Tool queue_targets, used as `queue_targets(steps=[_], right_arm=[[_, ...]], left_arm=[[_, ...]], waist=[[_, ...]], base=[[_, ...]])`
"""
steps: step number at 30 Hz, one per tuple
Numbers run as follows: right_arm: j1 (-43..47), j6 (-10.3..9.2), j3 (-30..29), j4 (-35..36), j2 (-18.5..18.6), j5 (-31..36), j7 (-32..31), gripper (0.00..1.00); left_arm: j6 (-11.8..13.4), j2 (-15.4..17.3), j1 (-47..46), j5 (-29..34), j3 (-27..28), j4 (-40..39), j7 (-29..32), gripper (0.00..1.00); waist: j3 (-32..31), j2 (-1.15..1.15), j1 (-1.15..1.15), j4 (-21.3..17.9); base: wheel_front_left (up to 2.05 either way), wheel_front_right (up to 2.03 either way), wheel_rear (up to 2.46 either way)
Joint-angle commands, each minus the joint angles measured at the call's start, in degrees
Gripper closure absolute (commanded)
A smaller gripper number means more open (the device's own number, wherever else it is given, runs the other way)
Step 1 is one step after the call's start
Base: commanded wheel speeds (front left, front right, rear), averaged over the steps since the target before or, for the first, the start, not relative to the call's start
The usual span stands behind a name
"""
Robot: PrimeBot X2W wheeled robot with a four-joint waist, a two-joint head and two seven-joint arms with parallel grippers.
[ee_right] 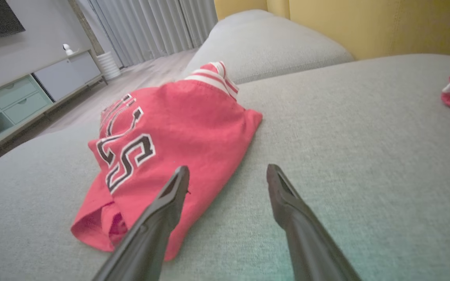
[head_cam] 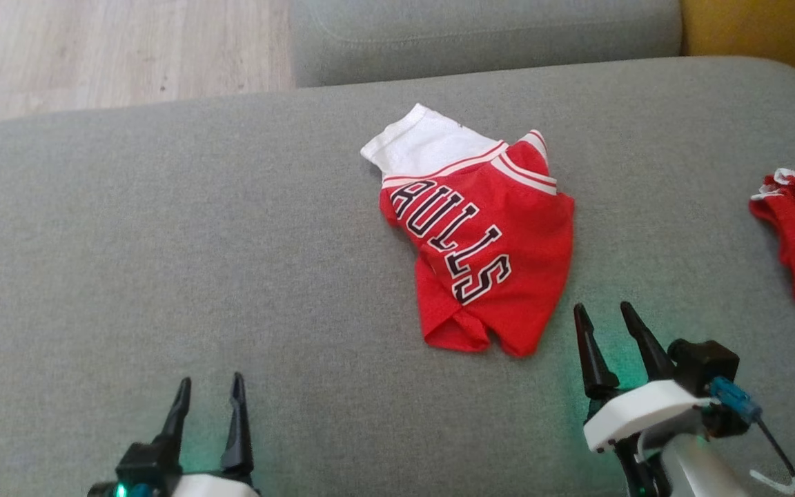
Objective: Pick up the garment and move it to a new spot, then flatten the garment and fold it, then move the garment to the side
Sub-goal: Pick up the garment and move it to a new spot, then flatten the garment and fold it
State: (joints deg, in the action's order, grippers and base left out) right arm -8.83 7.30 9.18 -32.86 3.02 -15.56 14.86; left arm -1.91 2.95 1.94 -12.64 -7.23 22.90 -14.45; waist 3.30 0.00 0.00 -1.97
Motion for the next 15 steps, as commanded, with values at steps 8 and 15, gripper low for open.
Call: queue_targets(steps=[8,15], right_arm=[[-6.49,0.19,1.12,-2.05,-0.14,-0.59,0.14,0.00],[-12.42,0.19,0.86,-1.21,-0.14,0.27,0.14,0.00]], left_arm=[[0.44,-0.07,-5.06,-0.88,-1.27,-2.07,-0.54,0.00],[1.03,-0.07,-6.80,-1.49,-2.69,-2.86,-0.54,0.00]], waist=[[3.26,0.00,0.00,2.38],[5.47,0.00,0.00,4.82]], base=[[0.00,0.00,0.00],[0.00,0.00,0.00]])
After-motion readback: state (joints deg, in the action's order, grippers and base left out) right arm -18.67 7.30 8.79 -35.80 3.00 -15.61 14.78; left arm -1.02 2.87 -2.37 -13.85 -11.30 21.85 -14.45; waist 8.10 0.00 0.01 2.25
